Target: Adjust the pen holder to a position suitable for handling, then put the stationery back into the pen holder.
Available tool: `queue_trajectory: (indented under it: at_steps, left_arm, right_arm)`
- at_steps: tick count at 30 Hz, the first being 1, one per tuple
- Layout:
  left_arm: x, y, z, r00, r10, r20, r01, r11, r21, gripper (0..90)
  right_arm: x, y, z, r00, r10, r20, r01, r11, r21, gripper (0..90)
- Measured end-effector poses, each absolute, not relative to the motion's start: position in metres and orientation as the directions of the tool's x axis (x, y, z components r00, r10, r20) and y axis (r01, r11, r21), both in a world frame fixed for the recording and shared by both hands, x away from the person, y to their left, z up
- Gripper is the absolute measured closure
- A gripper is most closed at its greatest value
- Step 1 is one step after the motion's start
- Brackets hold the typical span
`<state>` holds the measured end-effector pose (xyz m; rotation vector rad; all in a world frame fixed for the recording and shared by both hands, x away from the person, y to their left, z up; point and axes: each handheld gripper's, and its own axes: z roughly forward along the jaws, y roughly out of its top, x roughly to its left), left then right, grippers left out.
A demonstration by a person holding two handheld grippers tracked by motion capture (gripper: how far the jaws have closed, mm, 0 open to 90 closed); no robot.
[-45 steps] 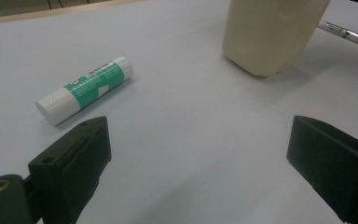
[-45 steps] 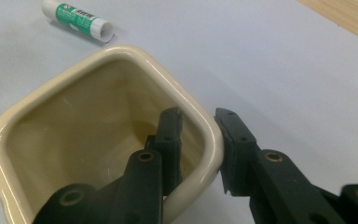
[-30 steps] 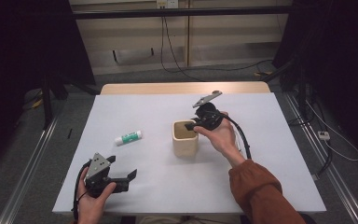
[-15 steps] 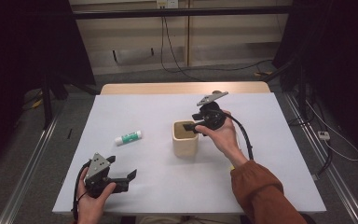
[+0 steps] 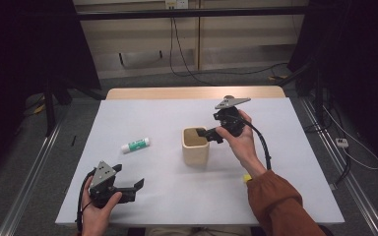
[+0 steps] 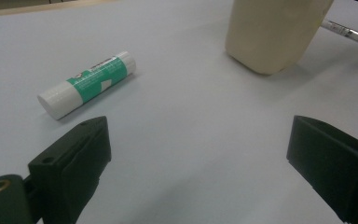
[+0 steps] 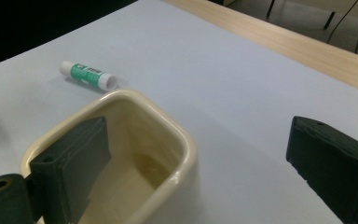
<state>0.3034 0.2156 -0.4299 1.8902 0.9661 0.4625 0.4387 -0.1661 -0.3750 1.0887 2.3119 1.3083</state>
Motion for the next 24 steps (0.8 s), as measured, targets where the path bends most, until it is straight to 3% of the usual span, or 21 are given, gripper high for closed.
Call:
queue_trajectory:
  at_steps: [10, 13, 24]
  left_arm:
    - [0.305, 0.214, -0.429, 0.622, 0.780, -0.070, 0.428, -0.263, 0.864, 6.2]
    - [0.303, 0.214, -0.428, 0.622, 0.780, -0.064, 0.421, -0.264, 0.868, 6.2]
    - [0.303, 0.215, -0.428, 0.617, 0.785, -0.060, 0.424, -0.267, 0.865, 6.2]
  right_arm:
    - [0.422, -0.186, -0.373, -0.652, 0.751, 0.103, 0.439, 0.263, 0.859, 4.0]
    - [0.420, -0.194, -0.374, -0.641, 0.755, 0.139, 0.450, 0.222, 0.865, 4.4]
    - [0.406, -0.209, -0.376, -0.605, 0.789, 0.101, 0.424, 0.212, 0.881, 4.3]
